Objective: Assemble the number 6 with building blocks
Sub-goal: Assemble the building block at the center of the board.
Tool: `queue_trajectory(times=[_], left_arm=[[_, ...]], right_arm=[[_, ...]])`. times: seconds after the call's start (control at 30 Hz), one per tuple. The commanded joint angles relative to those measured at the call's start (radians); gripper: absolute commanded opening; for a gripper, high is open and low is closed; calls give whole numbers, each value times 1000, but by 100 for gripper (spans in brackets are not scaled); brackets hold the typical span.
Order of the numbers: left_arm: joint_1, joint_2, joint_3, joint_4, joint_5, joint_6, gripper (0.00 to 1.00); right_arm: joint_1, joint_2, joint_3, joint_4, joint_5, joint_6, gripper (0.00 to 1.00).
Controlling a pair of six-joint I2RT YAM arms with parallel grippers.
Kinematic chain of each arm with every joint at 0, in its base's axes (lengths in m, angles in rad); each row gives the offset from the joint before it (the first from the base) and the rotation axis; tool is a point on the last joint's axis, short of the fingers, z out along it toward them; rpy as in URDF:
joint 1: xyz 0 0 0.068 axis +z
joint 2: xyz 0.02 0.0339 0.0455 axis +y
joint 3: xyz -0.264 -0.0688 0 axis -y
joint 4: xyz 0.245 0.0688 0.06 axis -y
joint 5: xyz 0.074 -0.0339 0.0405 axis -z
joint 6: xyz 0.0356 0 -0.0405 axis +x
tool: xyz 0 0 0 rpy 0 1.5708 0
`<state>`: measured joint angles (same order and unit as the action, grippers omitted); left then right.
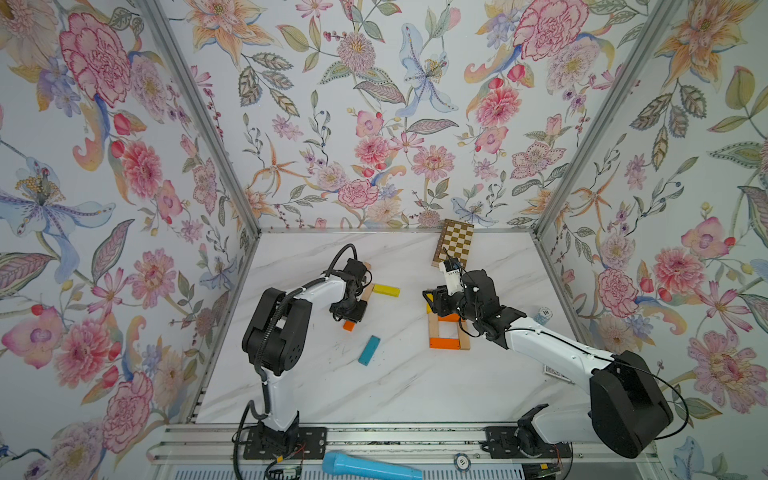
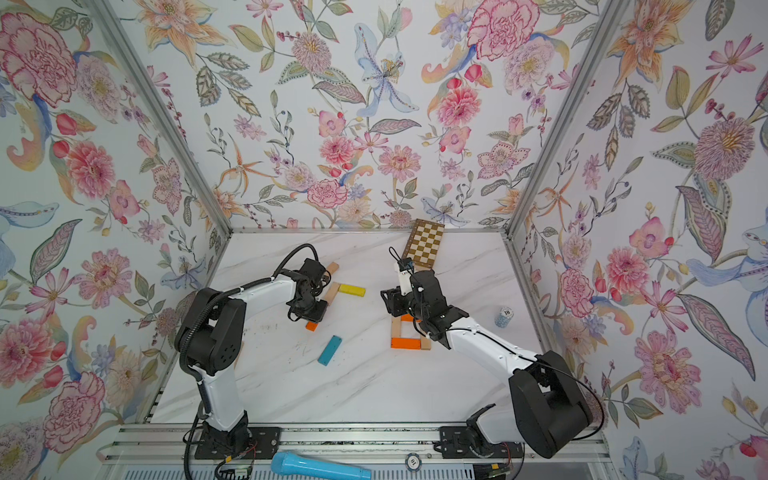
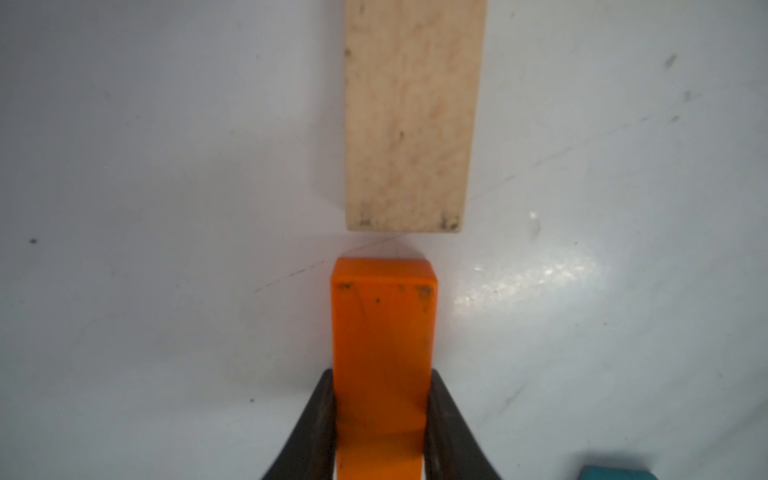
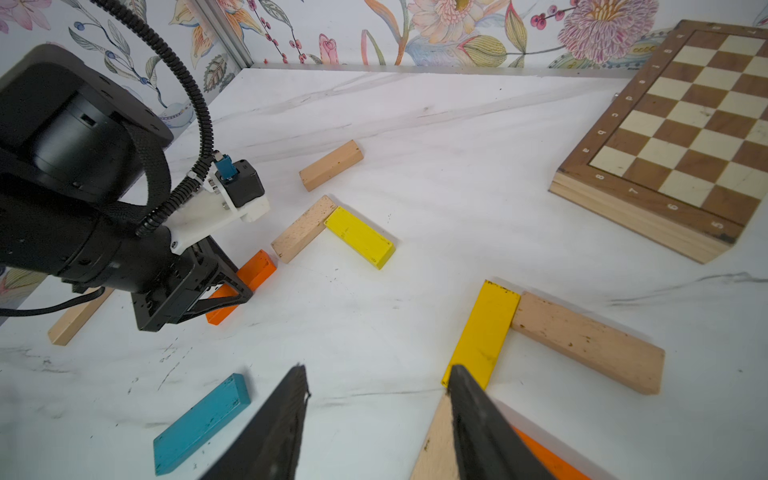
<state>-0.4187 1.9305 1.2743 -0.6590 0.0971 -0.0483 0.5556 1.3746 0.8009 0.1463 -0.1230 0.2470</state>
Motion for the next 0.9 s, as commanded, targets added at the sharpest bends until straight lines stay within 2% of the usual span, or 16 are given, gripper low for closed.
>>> queue_trajectory(times=[0.0,0.63,0.7,0.87], left_arm=[[-15,45,-4,16,13,15,21],[-28,78,17,6,2,7,26],[-28,78,17,3,-5,2,33],[-23,28,35,-24,-76,-10,61]], right_arm=[[-2,6,11,1,-6,-9,56],[-2,-6,8,-10,-7,-9,56],[-2,-7,7,-11,-7,-11,56],[-2,-14,11,-26,3,-17,56]])
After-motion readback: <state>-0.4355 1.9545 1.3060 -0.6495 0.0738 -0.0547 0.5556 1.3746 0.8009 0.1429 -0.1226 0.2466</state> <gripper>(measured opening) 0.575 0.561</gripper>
